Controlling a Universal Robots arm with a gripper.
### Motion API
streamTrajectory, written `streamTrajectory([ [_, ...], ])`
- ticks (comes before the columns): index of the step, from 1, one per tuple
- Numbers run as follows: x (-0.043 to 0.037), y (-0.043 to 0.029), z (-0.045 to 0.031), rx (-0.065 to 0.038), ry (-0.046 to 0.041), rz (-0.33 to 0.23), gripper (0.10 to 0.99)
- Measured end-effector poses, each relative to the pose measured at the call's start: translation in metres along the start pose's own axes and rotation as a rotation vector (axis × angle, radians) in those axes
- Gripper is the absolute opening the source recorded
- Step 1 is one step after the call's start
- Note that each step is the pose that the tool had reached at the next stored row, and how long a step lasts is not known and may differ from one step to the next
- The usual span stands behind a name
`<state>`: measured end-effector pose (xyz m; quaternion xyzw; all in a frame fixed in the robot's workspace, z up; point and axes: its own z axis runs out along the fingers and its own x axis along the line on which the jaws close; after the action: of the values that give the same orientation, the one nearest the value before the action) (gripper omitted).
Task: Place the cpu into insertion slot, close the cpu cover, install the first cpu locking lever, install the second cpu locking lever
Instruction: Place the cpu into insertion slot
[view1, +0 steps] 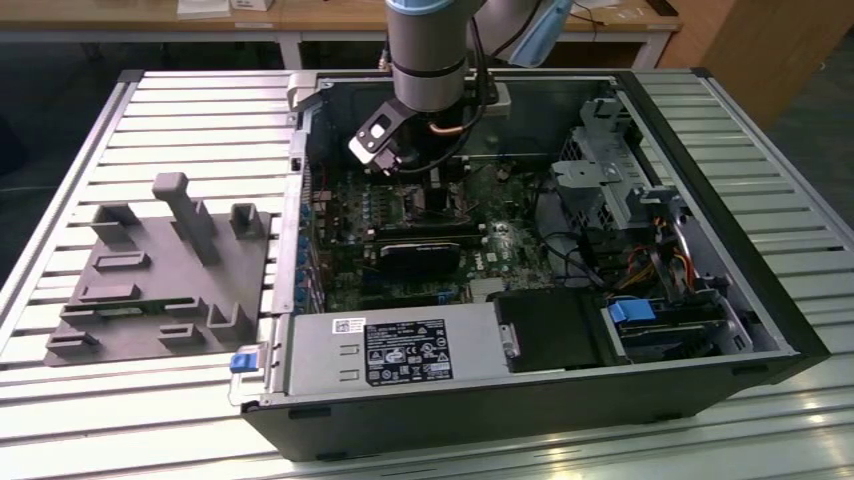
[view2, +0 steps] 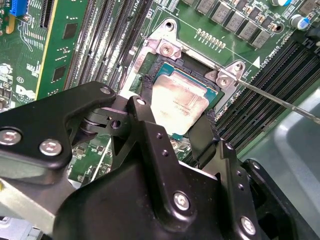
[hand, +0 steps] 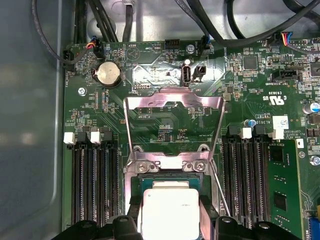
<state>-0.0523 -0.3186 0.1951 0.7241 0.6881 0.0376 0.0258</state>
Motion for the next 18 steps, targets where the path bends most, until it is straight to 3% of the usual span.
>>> streamTrajectory([
  [9,0.0,0.0,0.0001,0.0,0.0,0.0,0.549],
  [10,0.0,0.0,0.0001,0.0,0.0,0.0,0.612],
  [18,0.0,0.0003,-0.0027,0.0,-0.0001,0.0,0.612],
])
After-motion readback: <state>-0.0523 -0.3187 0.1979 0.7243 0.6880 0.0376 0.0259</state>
